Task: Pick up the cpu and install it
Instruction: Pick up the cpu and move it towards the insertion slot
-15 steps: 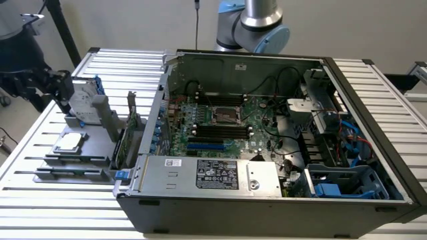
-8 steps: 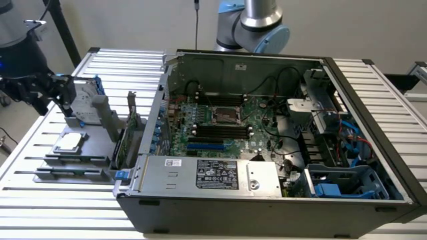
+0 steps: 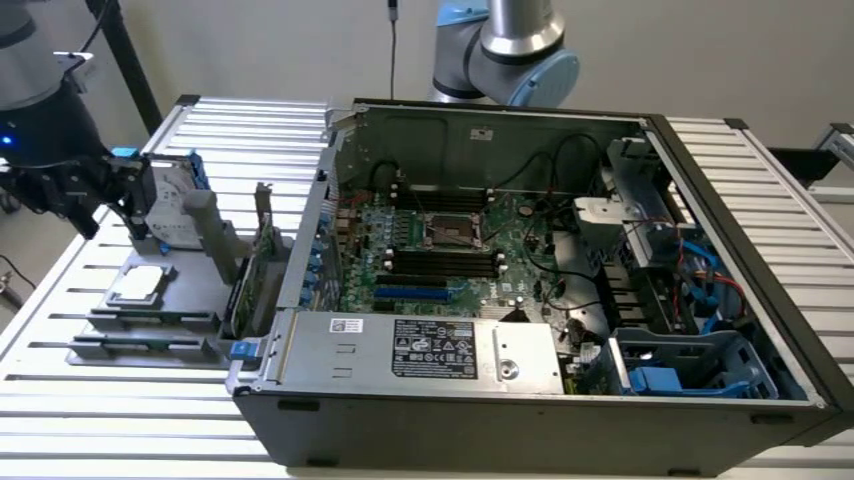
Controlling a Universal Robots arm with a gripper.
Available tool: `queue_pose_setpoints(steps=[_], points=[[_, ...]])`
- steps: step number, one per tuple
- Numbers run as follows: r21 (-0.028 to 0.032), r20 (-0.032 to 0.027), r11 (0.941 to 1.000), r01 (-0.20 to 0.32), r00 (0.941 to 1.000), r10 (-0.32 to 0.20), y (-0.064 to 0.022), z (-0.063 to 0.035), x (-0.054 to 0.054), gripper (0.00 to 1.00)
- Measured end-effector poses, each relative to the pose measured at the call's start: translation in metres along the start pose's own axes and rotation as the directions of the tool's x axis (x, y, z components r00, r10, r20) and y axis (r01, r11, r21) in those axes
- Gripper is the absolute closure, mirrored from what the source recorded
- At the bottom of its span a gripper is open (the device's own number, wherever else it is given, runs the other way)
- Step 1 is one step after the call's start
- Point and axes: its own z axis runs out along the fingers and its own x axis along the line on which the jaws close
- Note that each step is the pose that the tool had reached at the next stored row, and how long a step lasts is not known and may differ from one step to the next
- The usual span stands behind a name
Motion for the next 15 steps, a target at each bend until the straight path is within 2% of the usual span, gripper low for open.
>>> queue_pose_setpoints(steps=[6, 11, 15], points=[[-0.0002, -0.0026, 1.0, 0.009, 1.0, -0.009, -0.0003, 0.0108, 0.0, 0.4], [-0.0004, -0.013, 0.9999, 0.01, 0.9999, -0.01, -0.0005, 0.0179, 0.001, 0.4], [-0.0005, -0.0163, 0.9999, 0.01, 0.9998, -0.01, -0.0007, 0.0252, 0.002, 0.4]])
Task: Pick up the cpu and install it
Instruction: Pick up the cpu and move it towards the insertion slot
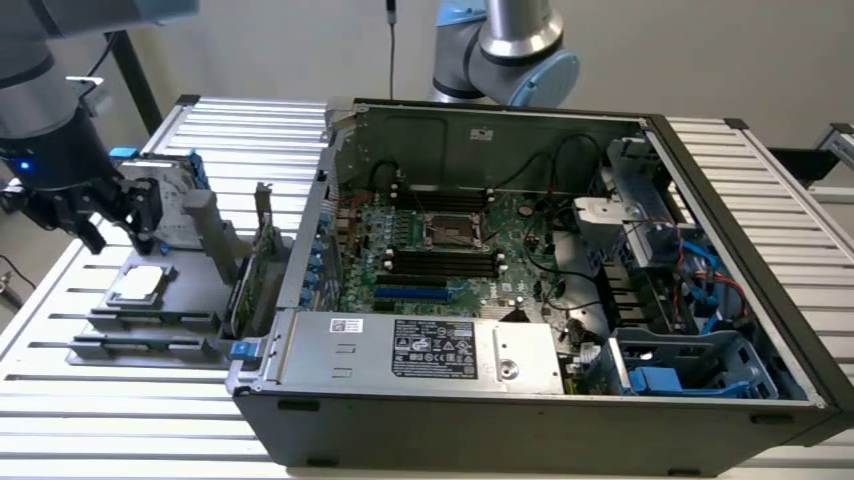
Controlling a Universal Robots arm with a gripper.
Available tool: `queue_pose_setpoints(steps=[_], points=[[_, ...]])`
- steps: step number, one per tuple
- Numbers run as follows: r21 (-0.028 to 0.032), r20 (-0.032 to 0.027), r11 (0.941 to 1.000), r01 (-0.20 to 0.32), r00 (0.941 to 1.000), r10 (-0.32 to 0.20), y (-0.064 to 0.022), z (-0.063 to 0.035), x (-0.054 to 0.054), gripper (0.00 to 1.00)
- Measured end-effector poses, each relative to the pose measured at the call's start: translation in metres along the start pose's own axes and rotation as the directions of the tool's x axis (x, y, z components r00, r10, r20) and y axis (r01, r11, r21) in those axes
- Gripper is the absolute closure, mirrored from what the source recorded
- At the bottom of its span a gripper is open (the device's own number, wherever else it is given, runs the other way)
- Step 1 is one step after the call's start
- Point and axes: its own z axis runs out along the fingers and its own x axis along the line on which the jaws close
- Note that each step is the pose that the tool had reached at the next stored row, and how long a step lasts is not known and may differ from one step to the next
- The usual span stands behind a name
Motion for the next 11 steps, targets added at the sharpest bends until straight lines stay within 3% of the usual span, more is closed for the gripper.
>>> queue_pose_setpoints(steps=[11], points=[[-0.0006, -0.0014, 0.9997, -0.025, 0.9997, 0.025, -0.0045, 0.02, 0.004, 0.4]])
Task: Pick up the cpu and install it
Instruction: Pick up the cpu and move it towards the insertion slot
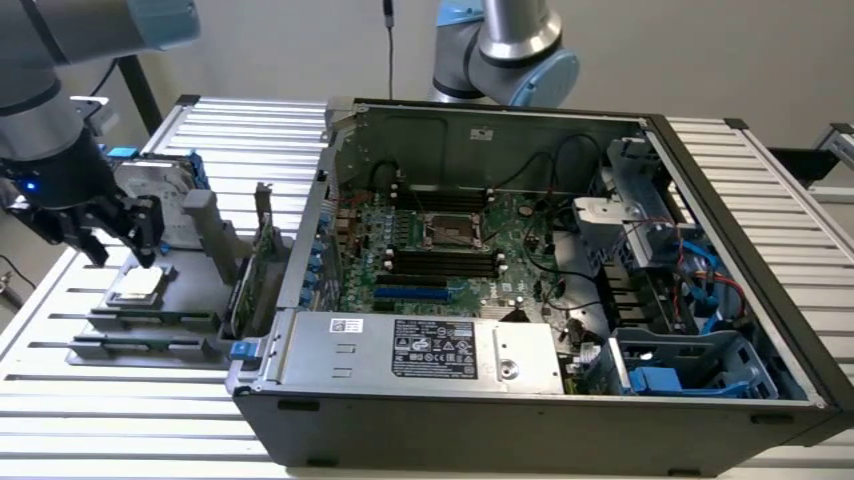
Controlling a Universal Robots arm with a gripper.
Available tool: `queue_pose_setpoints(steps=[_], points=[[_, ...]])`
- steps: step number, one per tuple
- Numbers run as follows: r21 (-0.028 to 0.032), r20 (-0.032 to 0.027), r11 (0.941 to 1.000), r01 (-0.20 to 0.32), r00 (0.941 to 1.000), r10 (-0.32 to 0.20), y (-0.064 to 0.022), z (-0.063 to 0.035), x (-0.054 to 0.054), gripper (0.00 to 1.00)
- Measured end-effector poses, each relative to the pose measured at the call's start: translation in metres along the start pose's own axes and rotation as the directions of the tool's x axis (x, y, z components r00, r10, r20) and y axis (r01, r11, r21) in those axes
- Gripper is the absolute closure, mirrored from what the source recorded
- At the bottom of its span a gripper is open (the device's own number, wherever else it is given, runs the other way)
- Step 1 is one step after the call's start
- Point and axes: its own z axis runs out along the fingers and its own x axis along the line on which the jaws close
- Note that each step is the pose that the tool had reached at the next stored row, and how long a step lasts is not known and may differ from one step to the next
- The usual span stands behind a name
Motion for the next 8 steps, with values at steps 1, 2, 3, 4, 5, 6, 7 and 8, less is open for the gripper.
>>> queue_pose_setpoints(steps=[1, 2, 3, 4, 5, 6, 7, 8], points=[[-0.0002, 0.0002, 1.0, -0.007, 1.0, 0.007, -0.0009, 0.0019, 0.0, 0.4], [-0.0004, 0.0004, 0.9999, -0.014, 0.9999, 0.014, -0.0016, 0.0036, 0.0, 0.4], [-0.0004, 0.0005, 0.9998, -0.021, 0.9998, 0.021, -0.0023, 0.0054, 0.0, 0.4], [-0.0005, 0.0006, 0.9997, -0.024, 0.9997, 0.024, -0.0025, 0.0072, 0.0, 0.4], [-0.0005, 0.0005, 0.9997, -0.024, 0.9997, 0.024, -0.0026, 0.009, 0.0, 0.4], [-0.0004, 0.0002, 0.9997, -0.024, 0.9997, 0.024, -0.0027, 0.0107, 0.0, 0.4], [-0.0005, 0.0001, 0.9997, -0.024, 0.9997, 0.024, -0.0028, 0.0127, 0.0, 0.4], [-0.0005, 0.0, 0.9997, -0.024, 0.9997, 0.024, -0.0028, 0.0145, 0.0, 0.4]])
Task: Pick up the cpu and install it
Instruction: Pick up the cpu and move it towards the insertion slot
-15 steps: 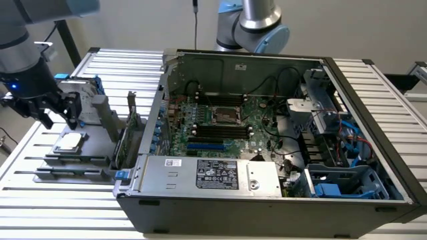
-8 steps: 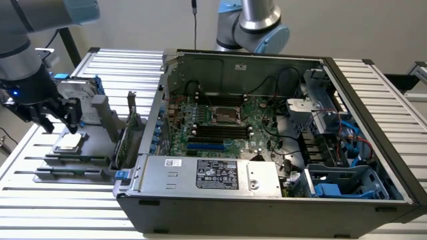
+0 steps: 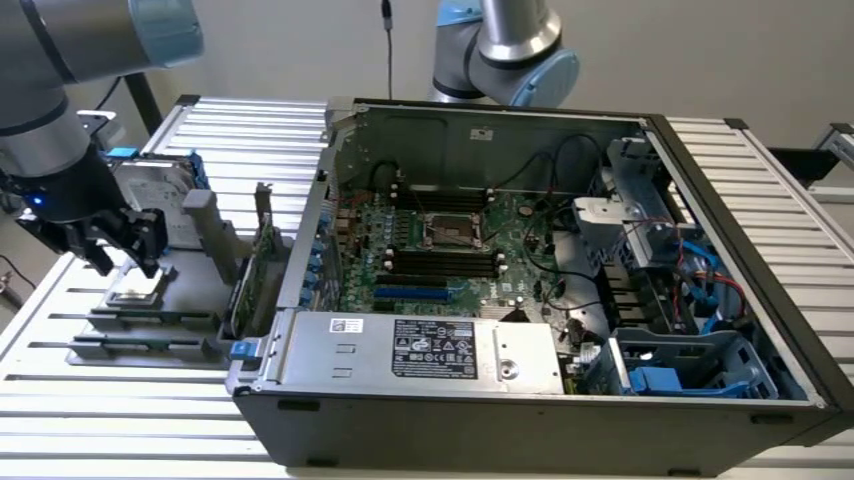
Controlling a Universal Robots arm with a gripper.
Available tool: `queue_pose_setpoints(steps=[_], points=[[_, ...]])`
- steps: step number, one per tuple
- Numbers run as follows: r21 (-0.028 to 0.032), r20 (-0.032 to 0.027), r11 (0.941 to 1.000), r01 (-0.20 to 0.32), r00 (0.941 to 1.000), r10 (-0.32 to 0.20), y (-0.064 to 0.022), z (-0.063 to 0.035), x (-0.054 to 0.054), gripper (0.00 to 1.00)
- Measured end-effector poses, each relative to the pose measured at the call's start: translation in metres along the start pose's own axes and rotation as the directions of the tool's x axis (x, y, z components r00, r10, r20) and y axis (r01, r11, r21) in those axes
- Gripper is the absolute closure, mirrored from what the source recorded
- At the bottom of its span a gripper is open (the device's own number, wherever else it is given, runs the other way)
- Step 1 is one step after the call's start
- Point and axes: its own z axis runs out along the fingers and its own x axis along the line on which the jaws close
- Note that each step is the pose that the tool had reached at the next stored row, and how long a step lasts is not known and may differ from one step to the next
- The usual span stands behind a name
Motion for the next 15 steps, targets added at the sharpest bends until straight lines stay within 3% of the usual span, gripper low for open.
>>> queue_pose_setpoints(steps=[6, 15], points=[[-0.0005, -0.002, 1.0, 0.0, 1.0, 0.0, -0.0002, 0.0096, 0.0, 0.4], [-0.0044, -0.0109, 1.0, 0.0, 0.9999, 0.0, -0.0003, 0.0152, -0.001, 0.4]])
